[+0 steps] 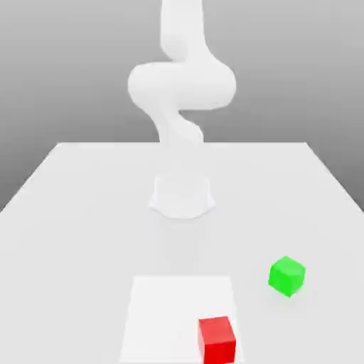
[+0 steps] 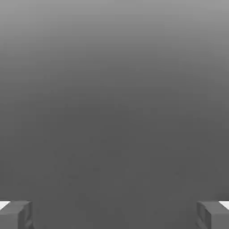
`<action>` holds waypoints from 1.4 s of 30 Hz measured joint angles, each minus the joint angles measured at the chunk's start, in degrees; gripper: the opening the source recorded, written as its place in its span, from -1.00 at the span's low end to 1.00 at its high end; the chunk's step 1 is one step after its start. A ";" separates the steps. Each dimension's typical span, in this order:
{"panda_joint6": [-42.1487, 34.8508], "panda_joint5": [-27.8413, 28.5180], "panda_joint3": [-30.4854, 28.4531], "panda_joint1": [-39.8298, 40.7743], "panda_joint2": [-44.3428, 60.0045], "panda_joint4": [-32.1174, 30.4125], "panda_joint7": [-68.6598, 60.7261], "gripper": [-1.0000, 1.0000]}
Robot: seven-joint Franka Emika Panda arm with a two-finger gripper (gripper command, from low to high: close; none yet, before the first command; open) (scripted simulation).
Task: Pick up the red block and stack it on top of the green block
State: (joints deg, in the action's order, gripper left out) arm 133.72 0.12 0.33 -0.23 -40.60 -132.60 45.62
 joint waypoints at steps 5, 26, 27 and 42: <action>3.98 0.25 0.69 -0.46 10.73 -1.68 -0.43 0.00; 21.07 1.73 2.81 -2.82 54.36 -7.88 -1.77 0.00; 22.64 1.96 2.67 -2.95 56.44 -7.67 -1.62 0.00; 20.60 1.59 3.16 -3.05 53.90 -8.46 -2.35 -1.00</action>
State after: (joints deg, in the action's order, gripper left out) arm 154.32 1.71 3.49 -3.28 13.30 -141.06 43.28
